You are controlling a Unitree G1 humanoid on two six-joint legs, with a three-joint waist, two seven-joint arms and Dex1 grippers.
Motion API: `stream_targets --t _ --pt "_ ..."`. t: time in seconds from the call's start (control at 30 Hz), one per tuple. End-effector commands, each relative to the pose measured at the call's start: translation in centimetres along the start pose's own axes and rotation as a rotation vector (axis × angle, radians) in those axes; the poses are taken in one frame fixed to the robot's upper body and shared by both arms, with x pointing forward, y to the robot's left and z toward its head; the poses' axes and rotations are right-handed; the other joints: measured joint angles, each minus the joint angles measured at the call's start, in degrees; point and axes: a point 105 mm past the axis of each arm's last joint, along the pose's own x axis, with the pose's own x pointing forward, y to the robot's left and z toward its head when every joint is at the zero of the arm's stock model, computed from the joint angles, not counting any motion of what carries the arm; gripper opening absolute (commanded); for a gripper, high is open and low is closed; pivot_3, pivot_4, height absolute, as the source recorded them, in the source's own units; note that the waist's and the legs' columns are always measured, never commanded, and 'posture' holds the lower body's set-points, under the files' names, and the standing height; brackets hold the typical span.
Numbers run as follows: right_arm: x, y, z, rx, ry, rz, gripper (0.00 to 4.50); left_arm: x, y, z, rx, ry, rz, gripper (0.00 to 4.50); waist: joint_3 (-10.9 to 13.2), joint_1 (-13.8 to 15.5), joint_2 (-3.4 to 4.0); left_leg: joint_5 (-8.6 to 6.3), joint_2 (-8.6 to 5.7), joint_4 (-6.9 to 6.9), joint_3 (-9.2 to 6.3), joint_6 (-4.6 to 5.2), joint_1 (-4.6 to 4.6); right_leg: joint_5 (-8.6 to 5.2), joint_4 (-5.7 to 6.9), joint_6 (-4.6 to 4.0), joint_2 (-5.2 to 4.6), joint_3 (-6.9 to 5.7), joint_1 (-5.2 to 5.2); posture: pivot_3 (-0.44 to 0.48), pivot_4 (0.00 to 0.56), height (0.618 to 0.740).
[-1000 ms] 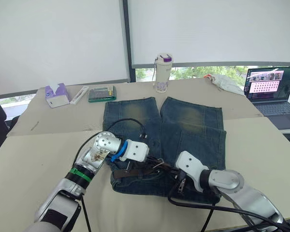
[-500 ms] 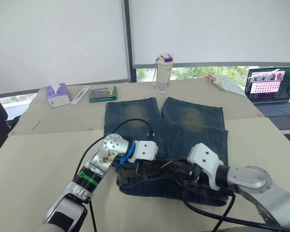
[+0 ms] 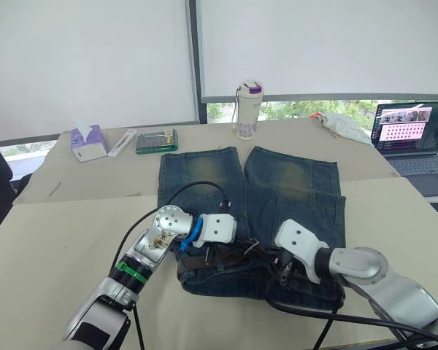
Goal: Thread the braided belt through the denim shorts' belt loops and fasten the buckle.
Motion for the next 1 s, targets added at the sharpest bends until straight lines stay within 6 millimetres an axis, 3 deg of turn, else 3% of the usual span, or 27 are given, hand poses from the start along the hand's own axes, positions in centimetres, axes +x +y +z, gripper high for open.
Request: stream_targets --t 0.03,0.1,0.23,0.33,0.43,0.53,0.63,0.73,0.87,1.0 --pt "-0.6 -1.1 0.5 -0.043 -0.008 -0.07 0.0 -2.2 -0.3 4.0 -0.276 -0.234 -0.048 0.99 0.0 -0.33 0.01 -0.01 0.01 0.0 0.0 0.02 -0.02 0.0 0.01 0.0 0.02 0.0 -0.02 0.0 0.15 0.74" --pt "-0.7 -1.2 0.4 -0.047 -0.005 -0.079 0.0 -3.5 1.0 4.9 -0.395 -0.309 0.035 1.68 0.01 -0.3 0.01 -0.05 0.08 0.0 -0.02 0.1 -0.03 -0.02 0.11 0.03 0.02 0.0 -0.06 0.0 0.15 0.74" --pt "-1.4 -1.3 0.2 -0.051 0.002 -0.103 0.0 -6.8 -0.8 3.8 -0.648 -0.307 0.01 3.04 -0.02 -0.7 0.06 -0.05 0.07 -0.01 -0.05 0.09 0.06 -0.05 0.09 0.08 0.04 0.0 0.01 0.0 0.15 0.74" --pt "-1.7 -1.1 0.2 -0.05 0.002 -0.108 0.0 -7.8 -3.1 2.5 -0.742 -0.247 -0.036 3.04 -0.01 -1.12 0.09 -0.08 0.08 -0.11 -0.05 0.13 0.19 -0.16 0.18 0.06 0.04 0.03 0.0 0.0 0.15 0.74" --pt "-1.9 -1.0 0.2 -0.045 -0.003 -0.115 0.0 -7.0 -6.2 -1.0 -0.74 -0.064 -0.064 1.96 0.0 -0.7 0.08 -0.07 0.06 -0.11 -0.07 0.11 0.18 -0.16 0.12 0.05 0.01 0.02 0.03 0.0 0.15 0.74" --pt "-2.2 -0.9 0.3 -0.043 -0.003 -0.125 0.0 -6.1 -8.2 -5.2 -0.722 0.117 -0.029 0.96 0.01 -0.15 0.08 -0.08 0.02 -0.12 -0.05 0.11 0.19 -0.15 0.07 0.03 -0.05 0.05 0.06 0.0 0.15 0.74" --pt "-2.7 -1.2 0.0 -0.049 0.014 -0.156 0.0 -5.9 -9.8 -7.9 -0.718 0.224 -0.02 0.03 -0.08 0.26 0.11 -0.07 0.06 -0.11 -0.06 0.1 0.19 -0.14 0.02 0.01 -0.06 0.02 0.12 0.0 0.15 0.74" --pt "-4.3 -2.1 -1.1 -0.049 0.07 -0.219 0.0 -6.3 -11.0 -9.7 -0.693 0.303 -0.027 0.03 -0.19 0.36 0.19 -0.09 0.03 -0.12 -0.04 0.12 0.23 -0.16 -0.01 0.05 -0.12 0.03 0.2 0.0 0.15 0.74" --pt "-6.7 -3.4 -3.0 -0.069 0.169 -0.315 0.0 -6.8 -11.3 -10.8 -0.681 0.334 -0.027 0.03 -0.4 0.88 0.55 -0.11 -0.1 -0.11 -0.01 0.16 0.24 -0.32 0.05 0.31 -0.26 0.03 0.22 0.0 0.15 0.74" --pt "-6.9 -2.3 -3.3 0.0 0.142 -0.267 0.0 -6.3 -10.6 -10.6 -0.662 0.311 -0.016 0.03 -0.4 0.67 0.5 -0.17 -0.15 -0.12 0.0 0.26 0.31 -0.51 0.05 0.63 -0.34 0.01 0.7 0.0 0.15 0.74"
